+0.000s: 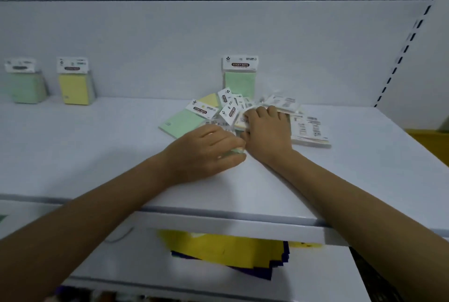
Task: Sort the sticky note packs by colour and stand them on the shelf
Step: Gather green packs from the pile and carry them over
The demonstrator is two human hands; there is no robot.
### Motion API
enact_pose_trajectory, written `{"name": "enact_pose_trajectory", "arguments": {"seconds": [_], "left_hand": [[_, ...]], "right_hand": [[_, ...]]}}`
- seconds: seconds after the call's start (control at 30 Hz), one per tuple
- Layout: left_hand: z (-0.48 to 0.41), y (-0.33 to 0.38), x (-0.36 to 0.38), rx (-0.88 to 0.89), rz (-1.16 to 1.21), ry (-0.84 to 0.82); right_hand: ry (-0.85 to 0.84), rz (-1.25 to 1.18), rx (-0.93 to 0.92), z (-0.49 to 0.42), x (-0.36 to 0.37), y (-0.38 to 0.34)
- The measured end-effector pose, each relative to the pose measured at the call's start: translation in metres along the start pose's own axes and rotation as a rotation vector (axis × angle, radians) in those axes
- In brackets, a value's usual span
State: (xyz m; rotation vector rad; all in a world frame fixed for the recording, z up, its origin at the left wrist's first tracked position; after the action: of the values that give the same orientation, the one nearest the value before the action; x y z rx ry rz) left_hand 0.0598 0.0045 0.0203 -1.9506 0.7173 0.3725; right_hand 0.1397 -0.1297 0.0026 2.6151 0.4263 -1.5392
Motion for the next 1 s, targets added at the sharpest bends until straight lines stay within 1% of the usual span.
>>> {"name": "enact_pose_trajectory", "arguments": {"seconds": [0.07, 0.1, 0.17, 0.23, 0.3, 0.33, 0.37, 0.43, 0.47, 0.5, 0.57, 0.67, 0.73, 0.83, 0.87, 1.0], "left_hand": [[-0.002, 0.002, -0.003, -0.024, -0.04, 0.002], [-0.001, 0.003, -0.005, -0.045, -0.081, 0.018], [0.003, 0.001, -0.009, -0.129, -0.141, 0.044], [0.009, -0.005, -0.012, -0.307, -0.163, 0.053], [0.015, -0.013, -0.015, -0.548, -0.181, 0.038], [0.021, -0.018, -0.016, -0.707, -0.168, 0.025], [0.031, -0.024, -0.016, -0.905, -0.111, 0.02], [0.052, -0.033, -0.016, -1.343, 0.147, 0.061], [0.062, -0.037, -0.015, -1.513, 0.27, 0.128], [0.071, -0.04, -0.014, -1.649, 0.368, 0.203], [0.083, -0.043, -0.01, -1.836, 0.525, 0.3], [0.093, -0.046, -0.002, -1.957, 0.725, 0.343], [0.097, -0.047, -0.002, -2.002, 0.758, 0.388], [0.1, -0.048, -0.008, -2.055, 0.855, 0.62], [0.101, -0.048, -0.01, -2.055, 0.876, 0.668], [0.104, -0.047, -0.009, -2.025, 0.889, 0.694]], "right_hand": [[-0.014, -0.051, -0.009, 0.001, -0.001, 0.001], [-0.003, -0.132, -0.007, 0.002, -0.003, 0.002], [0.099, -0.468, 0.026, 0.002, -0.013, 0.004], [0.188, -0.835, 0.072, 0.004, -0.022, 0.005], [0.205, -1.101, 0.122, 0.006, -0.029, 0.0], [0.178, -1.257, 0.16, 0.006, -0.03, -0.004], [0.131, -1.432, 0.211, 0.006, -0.029, -0.007], [-0.02, -1.747, 0.334, 0.003, -0.022, -0.011], [-0.122, -1.889, 0.392, 0.003, -0.017, -0.014], [-0.229, -1.981, 0.423, 0.002, -0.014, -0.017], [-0.394, -1.996, 0.39, 0.005, -0.01, -0.022], [-0.499, -1.859, 0.316, 0.008, -0.005, -0.029], [-0.529, -1.775, 0.295, 0.008, -0.003, -0.03], [-0.54, -1.729, 0.281, 0.008, 0.0, -0.032], [-0.538, -1.725, 0.274, 0.008, 0.001, -0.032], [-0.516, -1.729, 0.155, 0.013, 0.0, -0.04]]}}
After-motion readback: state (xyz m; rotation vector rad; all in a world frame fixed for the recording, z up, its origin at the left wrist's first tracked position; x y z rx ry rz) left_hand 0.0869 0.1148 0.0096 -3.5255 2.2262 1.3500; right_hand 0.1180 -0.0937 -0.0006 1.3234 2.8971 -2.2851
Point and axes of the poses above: each hand's wrist, its own z-axis away from the middle knuckle, its own x-axis out of the palm, y = z × x, the point moved 4 cm from there along -z, towards the middle knuckle, and after that the axes turned 2 degrees about -y, right-handed, at the moved point
